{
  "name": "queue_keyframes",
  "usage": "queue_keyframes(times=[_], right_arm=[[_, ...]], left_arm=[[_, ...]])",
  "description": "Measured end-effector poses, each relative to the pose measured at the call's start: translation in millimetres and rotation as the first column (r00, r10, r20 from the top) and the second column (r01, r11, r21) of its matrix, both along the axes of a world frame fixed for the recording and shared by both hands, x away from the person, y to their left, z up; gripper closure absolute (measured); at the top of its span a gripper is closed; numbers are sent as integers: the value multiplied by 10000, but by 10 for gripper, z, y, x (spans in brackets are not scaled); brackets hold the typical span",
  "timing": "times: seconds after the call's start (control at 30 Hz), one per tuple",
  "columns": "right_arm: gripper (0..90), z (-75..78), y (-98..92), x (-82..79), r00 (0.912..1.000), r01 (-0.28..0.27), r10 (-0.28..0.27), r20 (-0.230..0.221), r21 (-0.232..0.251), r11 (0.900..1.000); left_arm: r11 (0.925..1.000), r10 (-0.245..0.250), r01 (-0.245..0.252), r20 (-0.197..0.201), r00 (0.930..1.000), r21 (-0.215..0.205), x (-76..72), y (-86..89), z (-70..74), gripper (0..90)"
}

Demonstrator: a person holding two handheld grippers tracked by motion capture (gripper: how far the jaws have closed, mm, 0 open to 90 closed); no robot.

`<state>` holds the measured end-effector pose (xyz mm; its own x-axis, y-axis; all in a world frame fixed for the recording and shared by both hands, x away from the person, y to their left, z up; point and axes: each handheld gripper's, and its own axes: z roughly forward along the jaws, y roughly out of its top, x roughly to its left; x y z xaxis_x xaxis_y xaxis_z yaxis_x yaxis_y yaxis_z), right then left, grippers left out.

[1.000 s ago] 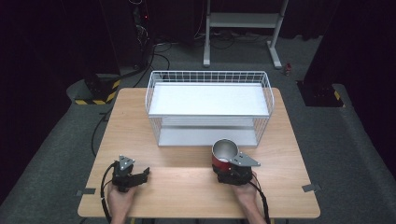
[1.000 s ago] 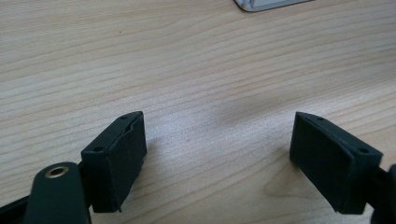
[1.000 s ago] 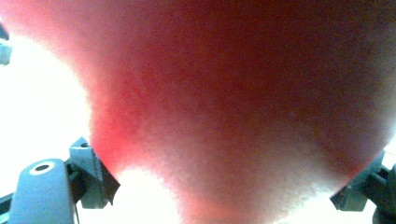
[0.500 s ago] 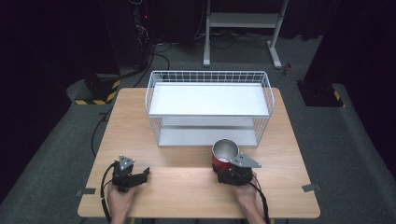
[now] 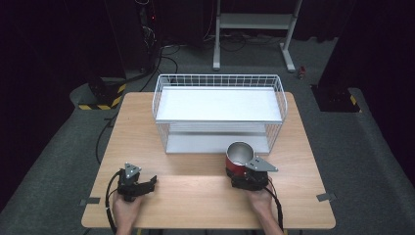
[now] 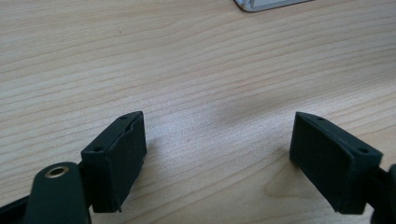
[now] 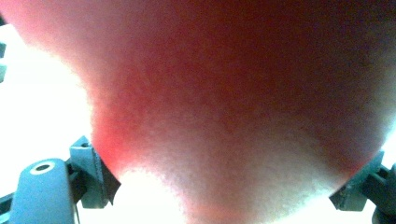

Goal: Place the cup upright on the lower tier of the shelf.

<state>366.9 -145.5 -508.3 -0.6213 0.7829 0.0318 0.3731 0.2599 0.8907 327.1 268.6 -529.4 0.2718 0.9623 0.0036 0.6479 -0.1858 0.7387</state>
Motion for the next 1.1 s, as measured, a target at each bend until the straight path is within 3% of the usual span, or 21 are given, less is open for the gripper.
queue_keyframes(times=[0.63,1.1], right_arm=[[155,79,-113,143,9995,309,-309,-54,23,9995],[155,177,-145,406,9971,755,-753,-137,146,9970]], left_arm=[[10000,-13,13,-16,10000,3,0,1,1,188],[10000,-1,1,0,10000,-1,0,0,0,188]])
